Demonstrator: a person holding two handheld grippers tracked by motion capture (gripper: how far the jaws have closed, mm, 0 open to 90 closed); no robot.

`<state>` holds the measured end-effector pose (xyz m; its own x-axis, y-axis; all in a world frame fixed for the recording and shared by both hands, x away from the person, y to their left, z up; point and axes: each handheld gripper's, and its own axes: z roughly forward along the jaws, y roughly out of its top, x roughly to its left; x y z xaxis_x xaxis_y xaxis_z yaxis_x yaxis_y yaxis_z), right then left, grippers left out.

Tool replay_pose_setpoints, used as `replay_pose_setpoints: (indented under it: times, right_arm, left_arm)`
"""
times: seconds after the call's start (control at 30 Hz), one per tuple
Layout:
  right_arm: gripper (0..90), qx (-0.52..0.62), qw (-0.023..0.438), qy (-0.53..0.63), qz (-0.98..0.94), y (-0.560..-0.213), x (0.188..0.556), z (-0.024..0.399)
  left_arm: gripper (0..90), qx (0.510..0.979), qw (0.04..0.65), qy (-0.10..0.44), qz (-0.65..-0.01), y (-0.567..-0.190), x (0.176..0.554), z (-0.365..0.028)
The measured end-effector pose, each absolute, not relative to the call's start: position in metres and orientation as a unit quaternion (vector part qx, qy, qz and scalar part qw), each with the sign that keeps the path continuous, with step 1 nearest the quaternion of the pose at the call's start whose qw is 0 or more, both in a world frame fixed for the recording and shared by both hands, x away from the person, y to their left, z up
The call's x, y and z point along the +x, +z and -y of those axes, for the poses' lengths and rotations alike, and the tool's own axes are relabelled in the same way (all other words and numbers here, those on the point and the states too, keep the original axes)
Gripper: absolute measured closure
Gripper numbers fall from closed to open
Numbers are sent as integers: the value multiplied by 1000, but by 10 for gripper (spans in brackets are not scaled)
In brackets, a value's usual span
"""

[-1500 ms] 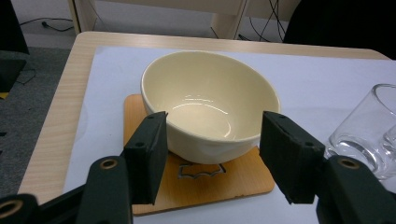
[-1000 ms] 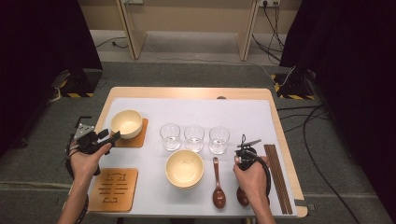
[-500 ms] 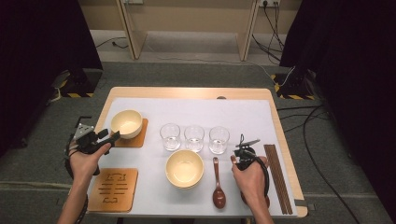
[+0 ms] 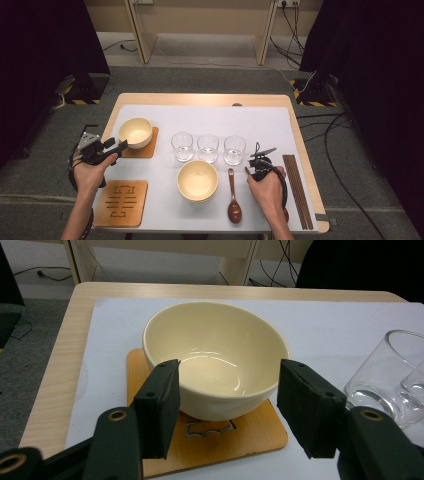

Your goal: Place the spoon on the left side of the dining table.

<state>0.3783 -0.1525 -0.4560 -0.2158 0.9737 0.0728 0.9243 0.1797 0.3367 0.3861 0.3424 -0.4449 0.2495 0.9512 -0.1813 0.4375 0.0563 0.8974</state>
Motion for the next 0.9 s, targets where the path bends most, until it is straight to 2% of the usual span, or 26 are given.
replay_pose_setpoints:
  times: [0.43, 0.9]
  right_arm:
    - [850, 619, 73, 195, -757, -454, 374, 161]
    - [850, 607, 88, 264, -744, -444, 366, 171]
  left_arm:
    - [422, 632, 478, 271, -547, -444, 385, -341]
    - [425, 629, 489, 272, -540, -440, 380, -339]
